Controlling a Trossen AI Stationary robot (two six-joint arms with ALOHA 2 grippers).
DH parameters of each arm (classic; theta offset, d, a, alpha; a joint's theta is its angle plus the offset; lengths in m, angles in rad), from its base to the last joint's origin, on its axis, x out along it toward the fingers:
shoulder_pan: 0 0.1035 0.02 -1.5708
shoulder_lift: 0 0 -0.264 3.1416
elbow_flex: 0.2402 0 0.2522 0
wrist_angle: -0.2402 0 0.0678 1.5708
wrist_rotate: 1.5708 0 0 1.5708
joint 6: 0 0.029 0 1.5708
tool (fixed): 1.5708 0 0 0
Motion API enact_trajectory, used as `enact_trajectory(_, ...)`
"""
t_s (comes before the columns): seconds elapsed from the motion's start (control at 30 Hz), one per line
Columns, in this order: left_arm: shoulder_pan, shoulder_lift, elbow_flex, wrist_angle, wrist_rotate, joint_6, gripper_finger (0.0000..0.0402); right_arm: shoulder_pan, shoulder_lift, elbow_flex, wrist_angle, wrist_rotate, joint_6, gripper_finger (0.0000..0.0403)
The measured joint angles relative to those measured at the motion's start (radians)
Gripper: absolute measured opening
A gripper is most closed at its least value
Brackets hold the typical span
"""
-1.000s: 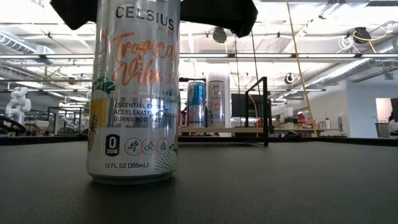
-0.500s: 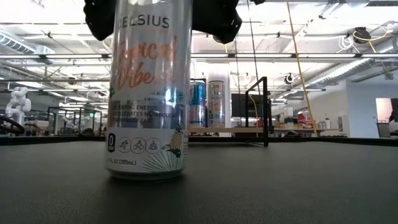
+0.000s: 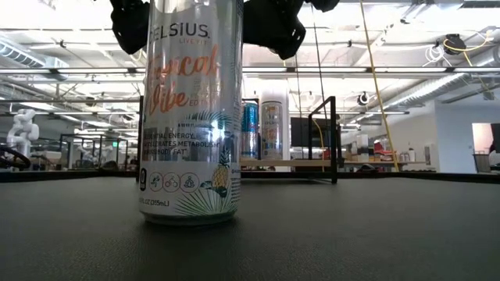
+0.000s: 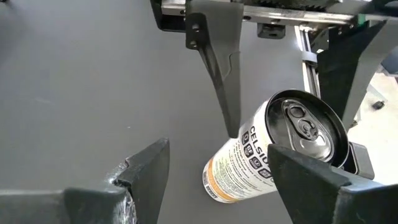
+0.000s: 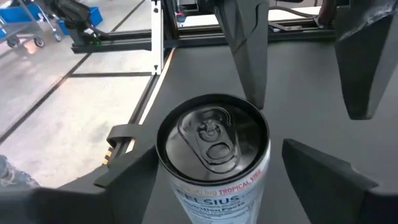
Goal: Place canned beverage on shelf
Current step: Put the white-yellow soda can aligned with the other white-yellow soda can on the shelf
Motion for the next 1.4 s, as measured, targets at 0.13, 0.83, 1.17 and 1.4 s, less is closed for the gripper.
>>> enact_trajectory(0.13, 0.001, 0.000, 0.000, 0.000, 0.000, -0.005, 0.0273, -0.002, 0.000, 0.000, 0.004, -0.004, 0.016, 0.0296)
enact_trajectory(0.83, 0.000, 0.001, 0.000, 0.004, -0.001, -0.037, 0.0273, -0.006, 0.000, 0.000, 0.001, 0.000, 0.049, 0.0318)
enact_trajectory(1.17, -0.001, 0.001, 0.001, 0.006, -0.002, -0.063, 0.0273, -0.007, 0.000, 0.000, 0.001, -0.063, 0.046, 0.0313)
enact_trajectory(1.4, -0.001, 0.001, 0.001, 0.004, -0.006, -0.087, 0.0273, -0.022, 0.000, 0.000, 0.003, -0.074, 0.010, 0.0313)
